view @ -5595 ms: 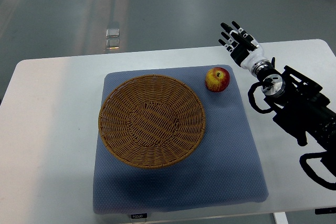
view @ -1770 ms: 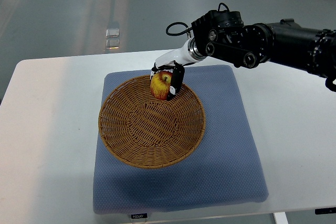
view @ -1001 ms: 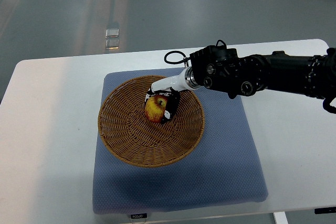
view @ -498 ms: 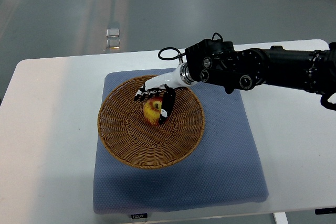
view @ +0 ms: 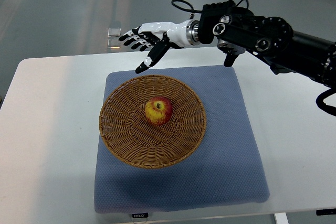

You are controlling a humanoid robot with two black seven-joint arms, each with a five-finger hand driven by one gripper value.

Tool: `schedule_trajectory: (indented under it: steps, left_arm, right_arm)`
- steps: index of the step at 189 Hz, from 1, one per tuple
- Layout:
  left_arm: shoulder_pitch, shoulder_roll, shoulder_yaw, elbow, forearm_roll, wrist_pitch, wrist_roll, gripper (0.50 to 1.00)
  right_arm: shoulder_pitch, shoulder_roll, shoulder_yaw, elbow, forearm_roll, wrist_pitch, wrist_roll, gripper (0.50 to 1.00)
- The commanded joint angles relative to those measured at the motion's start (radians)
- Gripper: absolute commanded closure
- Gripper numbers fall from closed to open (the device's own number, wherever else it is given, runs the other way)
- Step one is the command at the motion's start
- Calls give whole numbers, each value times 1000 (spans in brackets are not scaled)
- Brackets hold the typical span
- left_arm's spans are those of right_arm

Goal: Place red apple in basket with right hand

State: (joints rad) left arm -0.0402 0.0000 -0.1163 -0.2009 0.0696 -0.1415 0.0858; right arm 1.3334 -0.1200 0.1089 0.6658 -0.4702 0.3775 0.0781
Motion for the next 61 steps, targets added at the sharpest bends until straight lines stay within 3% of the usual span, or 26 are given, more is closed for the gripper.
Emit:
schedule_trajectory:
  steps: [1, 25, 34, 35, 37, 61]
  left_arm:
    - [0, 0, 0, 0, -1, 0, 0, 500]
    - [0, 0, 0, -3, 1, 0, 2, 500]
    - [0, 0, 0, -3, 1, 0, 2, 500]
    - [0, 0, 0, -3, 1, -1, 0, 500]
    - [-1, 0, 0, -2, 1, 0, 2, 500]
    - [-1, 0, 0, -2, 1, 0, 2, 500]
  right_arm:
    - [-186, -84, 247, -35, 104, -34, 2, 579]
    - [-425, -58, 569, -64, 265, -94, 32, 579]
    - [-425, -58, 569, -64, 265, -94, 32, 579]
    - [-500, -41, 660, -69, 313, -107, 57, 577]
    - [-516, -36, 678, -71, 323, -109, 61, 576]
    - [-586, 25, 781, -75, 413, -117, 130, 576]
